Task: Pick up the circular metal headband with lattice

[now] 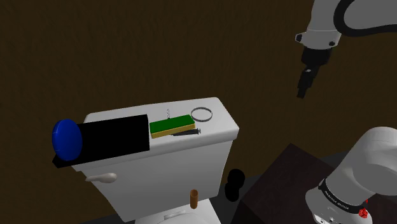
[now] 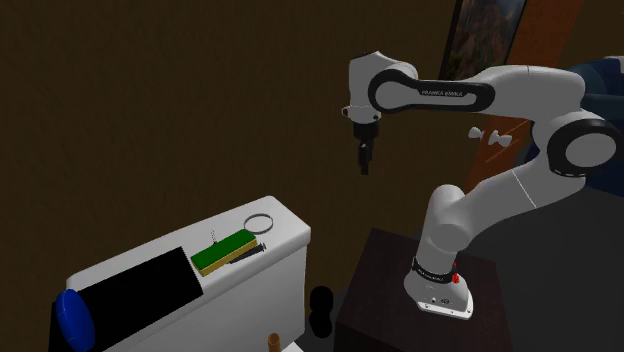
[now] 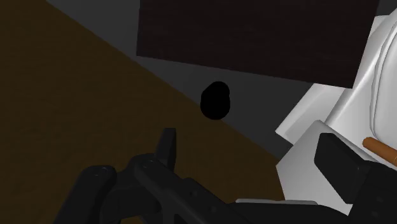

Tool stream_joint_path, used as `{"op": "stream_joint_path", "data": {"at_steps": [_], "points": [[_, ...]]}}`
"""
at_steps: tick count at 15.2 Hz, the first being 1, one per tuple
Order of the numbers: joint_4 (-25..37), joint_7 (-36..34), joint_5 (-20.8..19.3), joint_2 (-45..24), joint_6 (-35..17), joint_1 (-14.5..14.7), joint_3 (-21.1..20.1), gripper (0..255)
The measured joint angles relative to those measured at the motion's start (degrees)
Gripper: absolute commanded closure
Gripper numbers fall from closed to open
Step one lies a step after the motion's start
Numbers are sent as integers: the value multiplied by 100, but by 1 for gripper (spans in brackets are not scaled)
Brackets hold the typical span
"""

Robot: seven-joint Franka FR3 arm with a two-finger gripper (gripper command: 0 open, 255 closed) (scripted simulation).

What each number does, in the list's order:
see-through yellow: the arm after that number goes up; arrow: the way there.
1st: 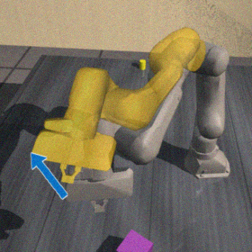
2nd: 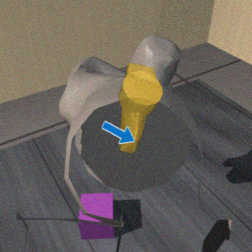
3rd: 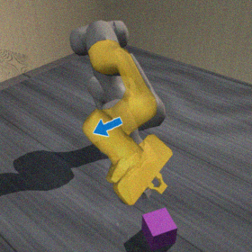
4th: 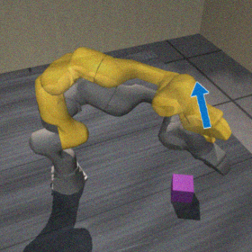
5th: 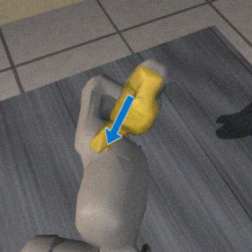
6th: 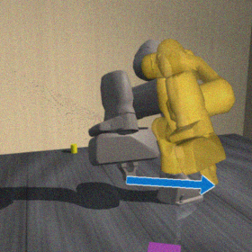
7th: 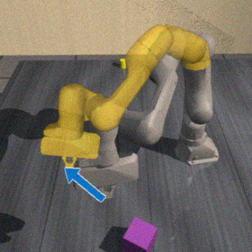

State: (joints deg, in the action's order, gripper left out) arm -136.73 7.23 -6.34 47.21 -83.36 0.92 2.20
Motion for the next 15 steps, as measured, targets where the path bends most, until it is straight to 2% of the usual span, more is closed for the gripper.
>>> {"op": "stream_joint_path", "data": {"at_steps": [2,4,8,15], "points": [[-21,-158,69,17,15,-17,-90,0],[46,-727,305,-23,92,-85,-384,0],[112,-2141,878,-134,137,-260,-1090,0],[771,-4737,1753,-953,5,-688,-2347,0]]}}
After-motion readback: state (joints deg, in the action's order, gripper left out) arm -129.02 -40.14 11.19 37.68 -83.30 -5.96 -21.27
